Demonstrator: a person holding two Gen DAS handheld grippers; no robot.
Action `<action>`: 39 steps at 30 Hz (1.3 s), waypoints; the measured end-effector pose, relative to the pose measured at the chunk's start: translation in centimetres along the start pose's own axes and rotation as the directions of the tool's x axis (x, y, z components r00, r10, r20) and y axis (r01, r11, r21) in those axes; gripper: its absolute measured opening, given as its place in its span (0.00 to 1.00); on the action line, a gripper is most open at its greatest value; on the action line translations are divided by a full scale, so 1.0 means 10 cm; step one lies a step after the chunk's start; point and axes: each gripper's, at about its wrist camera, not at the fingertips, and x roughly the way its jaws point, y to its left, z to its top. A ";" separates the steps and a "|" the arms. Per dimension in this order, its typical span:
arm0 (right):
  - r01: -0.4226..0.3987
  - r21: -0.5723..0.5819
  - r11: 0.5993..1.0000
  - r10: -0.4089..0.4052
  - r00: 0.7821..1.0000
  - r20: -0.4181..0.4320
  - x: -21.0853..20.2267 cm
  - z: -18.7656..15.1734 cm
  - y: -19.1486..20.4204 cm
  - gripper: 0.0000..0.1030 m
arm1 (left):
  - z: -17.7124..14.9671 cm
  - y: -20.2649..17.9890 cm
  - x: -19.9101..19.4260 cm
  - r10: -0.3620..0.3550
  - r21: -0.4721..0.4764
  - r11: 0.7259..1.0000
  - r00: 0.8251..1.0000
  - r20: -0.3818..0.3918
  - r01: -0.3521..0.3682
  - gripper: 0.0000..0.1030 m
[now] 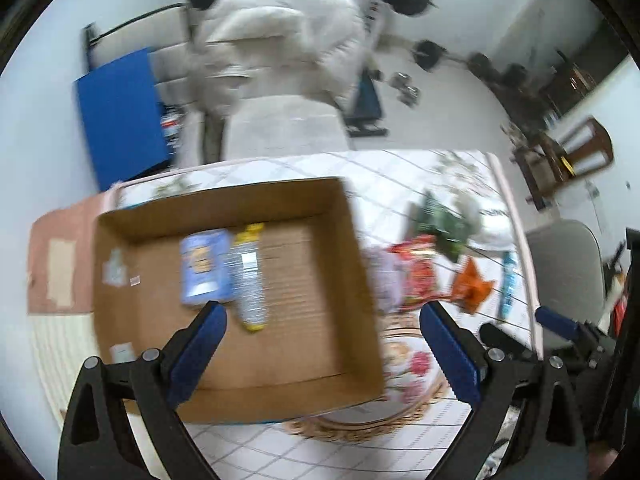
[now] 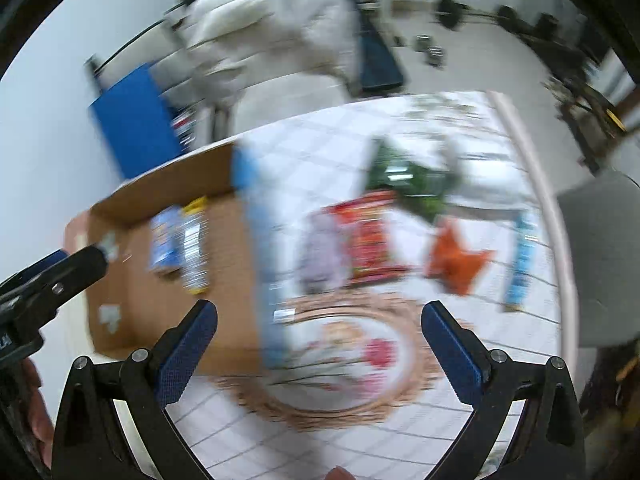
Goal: Organize soft objects
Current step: 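Grasp the green snack bag with left tool while right tool grasps the white NMR pouch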
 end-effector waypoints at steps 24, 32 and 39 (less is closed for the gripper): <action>0.035 0.139 0.990 -0.007 0.980 -0.200 1.38 1.87 -2.37 1.00 | 1.23 -1.51 3.05 -0.270 -0.431 0.901 0.833 -0.483 0.042 0.83; 0.003 0.108 0.994 0.027 0.961 -0.274 1.76 1.90 -2.28 1.00 | 1.31 -1.88 3.08 -0.001 -0.008 1.000 0.861 -0.508 -0.003 0.55; -0.016 0.118 0.993 0.052 0.951 -0.306 2.04 1.85 -2.25 1.00 | 1.38 -1.72 3.07 -0.021 -0.066 0.998 0.859 -0.511 -0.014 0.60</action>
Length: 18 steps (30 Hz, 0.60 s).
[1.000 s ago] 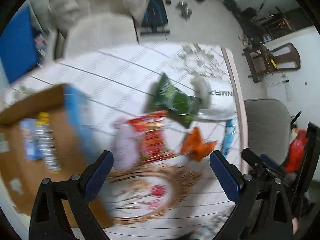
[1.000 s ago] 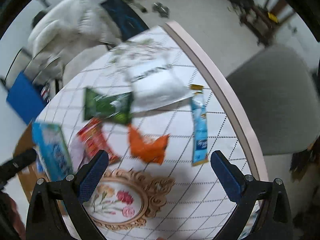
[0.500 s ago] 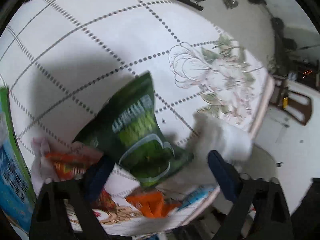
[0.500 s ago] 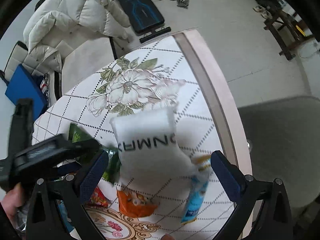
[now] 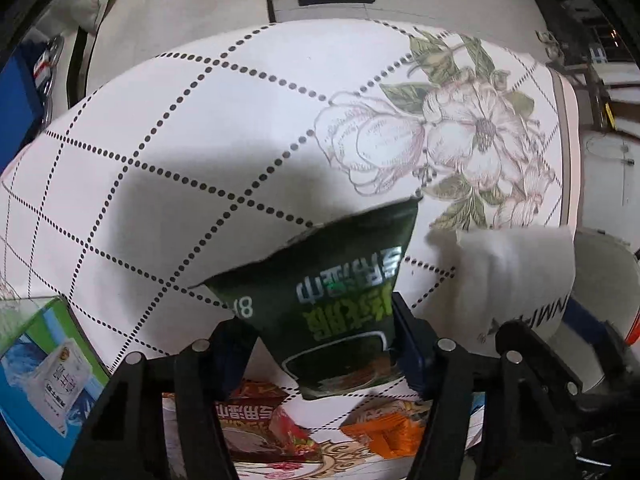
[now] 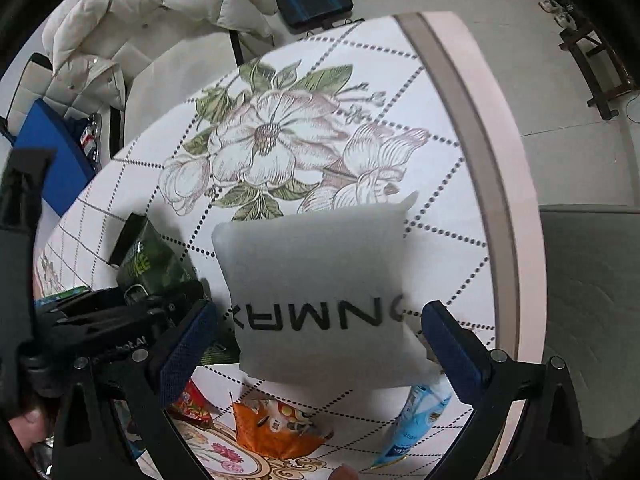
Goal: Organize soft objects
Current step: 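Grasp the green snack bag with left tool while right tool grasps the white NMR pouch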
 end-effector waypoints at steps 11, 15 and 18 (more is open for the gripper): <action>0.096 -0.074 0.993 -0.097 0.995 -0.014 0.15 -0.13 -0.09 1.00 | -0.02 -0.12 0.06 0.045 0.041 0.998 0.999 -0.004 -0.045 0.64; 0.094 -0.103 0.990 -0.098 0.995 -0.028 0.22 -0.18 -0.05 1.00 | -0.13 -0.18 0.14 0.049 0.034 0.998 0.999 0.000 -0.049 0.70; 0.107 -0.128 0.986 -0.114 0.992 -0.046 0.35 -0.20 0.03 1.00 | -0.19 -0.24 0.19 0.087 0.052 0.995 0.996 0.011 -0.088 0.68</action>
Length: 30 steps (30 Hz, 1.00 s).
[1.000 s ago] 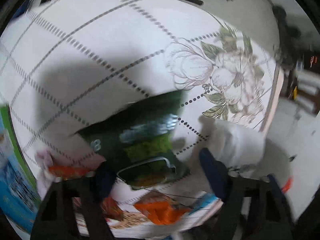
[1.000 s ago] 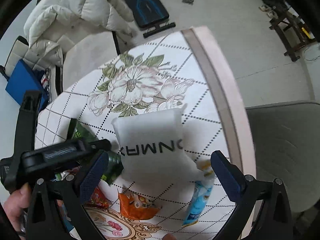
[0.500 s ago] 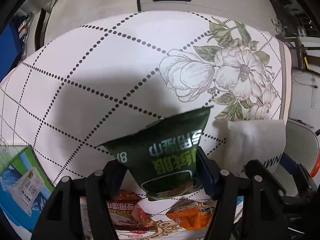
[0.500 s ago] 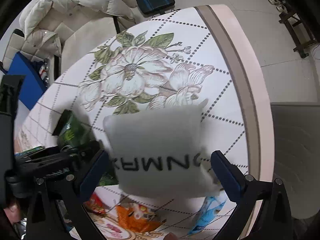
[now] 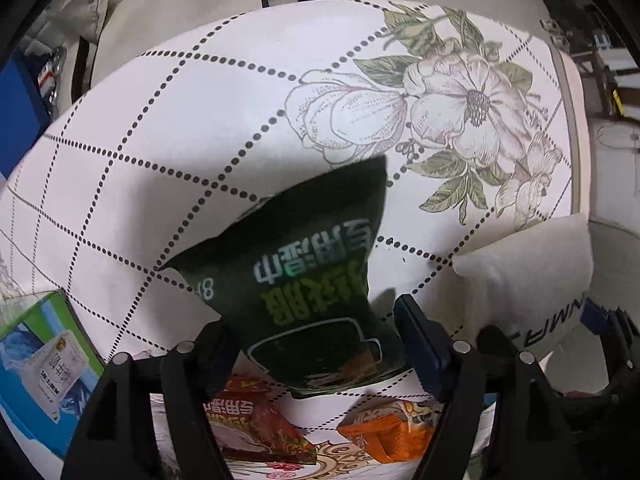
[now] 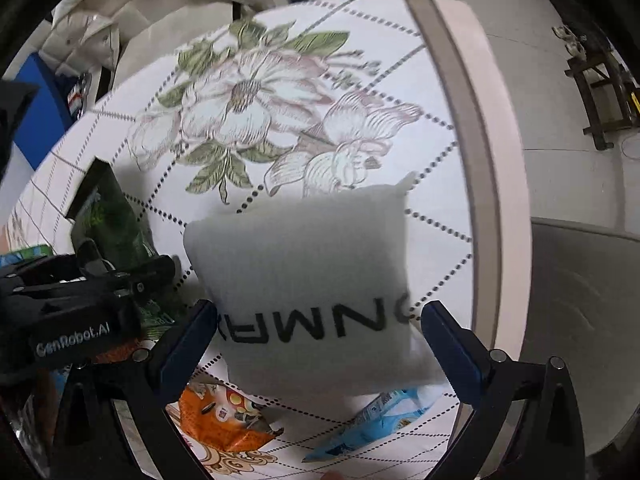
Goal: Organize soft objects
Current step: 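Grasp the green snack bag with left tool while right tool grasps the white NMR pouch, then carry both bags over the box and release them inside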
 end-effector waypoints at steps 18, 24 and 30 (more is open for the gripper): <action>-0.089 0.006 0.996 0.086 0.981 0.176 -0.79 -0.47 0.31 0.70 | -0.88 -0.01 -1.28 -0.066 0.090 0.995 0.948 0.310 0.039 0.31; -0.179 -0.131 0.975 0.207 0.946 0.248 -1.40 -1.07 1.21 0.70 | -1.53 1.15 -1.74 -0.048 0.062 0.998 0.929 0.366 0.027 0.31; -0.271 -0.243 0.931 0.319 0.929 0.187 -1.31 -1.62 2.66 0.70 | -2.13 2.41 -1.69 0.061 -0.040 0.998 0.954 0.293 -0.052 0.31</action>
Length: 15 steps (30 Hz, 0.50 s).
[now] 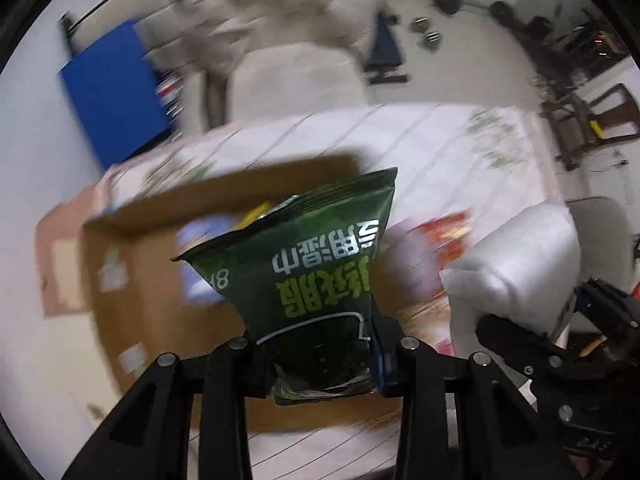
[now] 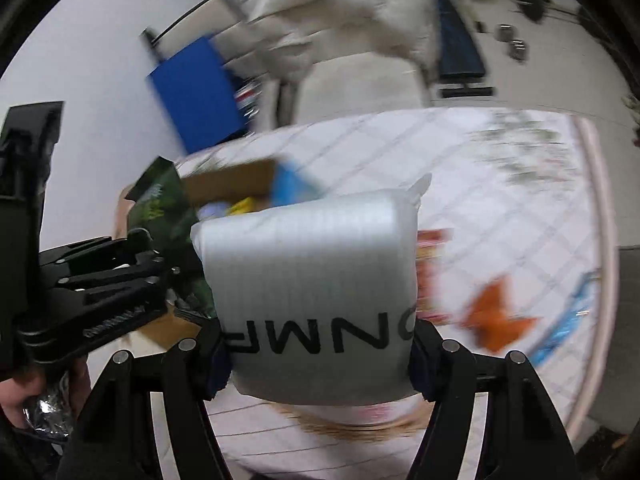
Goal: Organize soft objects
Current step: 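Carry both bags over the box and release them inside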
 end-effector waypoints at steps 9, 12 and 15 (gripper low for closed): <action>0.036 -0.045 0.998 -0.042 0.989 -0.141 1.21 -0.36 1.34 0.70 | -0.42 1.16 0.71 -0.042 -0.151 0.988 0.987 -0.156 0.018 0.31; 0.070 -0.050 0.996 -0.077 0.983 -0.164 1.48 -0.40 1.45 0.70 | -0.51 1.32 0.98 -0.084 -0.180 0.982 0.978 -0.189 0.049 0.31; 0.100 -0.052 0.994 -0.109 0.976 -0.189 1.72 -0.43 1.53 0.70 | -0.57 1.41 1.16 -0.099 -0.187 0.981 0.972 -0.214 0.059 0.31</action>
